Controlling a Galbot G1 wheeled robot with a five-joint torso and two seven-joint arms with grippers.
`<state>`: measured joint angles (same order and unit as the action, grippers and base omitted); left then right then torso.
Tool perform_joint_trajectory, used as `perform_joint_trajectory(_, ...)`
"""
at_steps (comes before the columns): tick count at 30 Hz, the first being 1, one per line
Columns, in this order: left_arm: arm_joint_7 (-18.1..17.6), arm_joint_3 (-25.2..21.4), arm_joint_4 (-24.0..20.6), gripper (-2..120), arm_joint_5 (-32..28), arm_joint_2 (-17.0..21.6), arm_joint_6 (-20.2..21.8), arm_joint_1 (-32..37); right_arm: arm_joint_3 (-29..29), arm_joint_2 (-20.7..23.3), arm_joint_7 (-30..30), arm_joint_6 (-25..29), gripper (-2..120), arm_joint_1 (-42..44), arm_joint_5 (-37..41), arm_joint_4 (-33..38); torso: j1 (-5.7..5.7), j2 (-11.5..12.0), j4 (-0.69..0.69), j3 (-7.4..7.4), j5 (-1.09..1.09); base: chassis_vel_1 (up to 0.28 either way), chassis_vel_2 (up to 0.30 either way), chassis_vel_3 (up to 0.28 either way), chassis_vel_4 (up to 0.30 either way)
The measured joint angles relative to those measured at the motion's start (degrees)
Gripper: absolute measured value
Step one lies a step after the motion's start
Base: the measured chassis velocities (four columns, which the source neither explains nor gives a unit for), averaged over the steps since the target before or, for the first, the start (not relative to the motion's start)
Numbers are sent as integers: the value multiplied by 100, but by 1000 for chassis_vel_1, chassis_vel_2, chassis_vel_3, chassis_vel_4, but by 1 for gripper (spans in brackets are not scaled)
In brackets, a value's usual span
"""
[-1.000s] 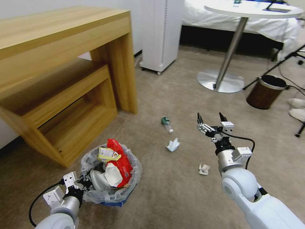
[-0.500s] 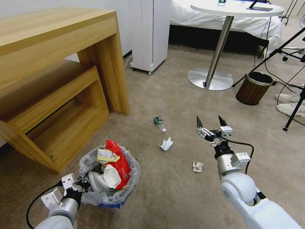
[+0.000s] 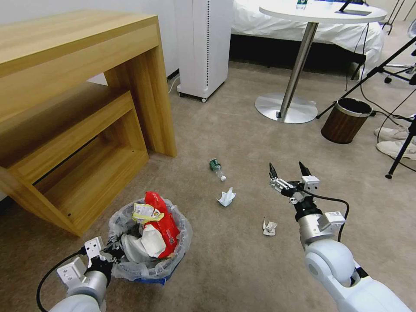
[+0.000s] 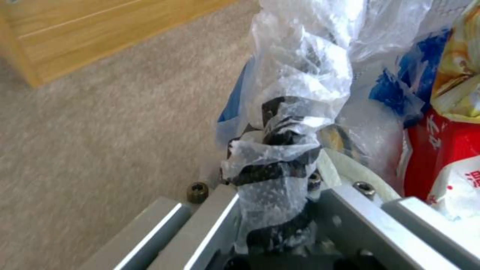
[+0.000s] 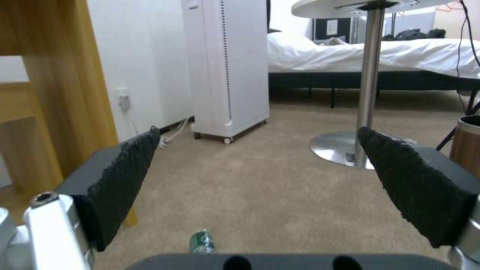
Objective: Pick up the trash bin and place the garbage on the floor into it.
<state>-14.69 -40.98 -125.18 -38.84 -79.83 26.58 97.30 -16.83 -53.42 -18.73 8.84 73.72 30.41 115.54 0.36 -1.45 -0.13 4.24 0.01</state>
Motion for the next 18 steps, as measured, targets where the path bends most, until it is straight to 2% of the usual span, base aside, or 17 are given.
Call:
perform_joint_trajectory(9,36,3,1,0,39,-22,-48,34,17,-1,-7,-4,100,-4,-15,-8,1,0,1,2,0,-166,176,180,-170)
perform_joint_trajectory(18,50,1,14,0,43,-13,-70,29,99,-4,-39,12,100,1,-27,-16,1,1,1,2,0,-123,130,119,-132)
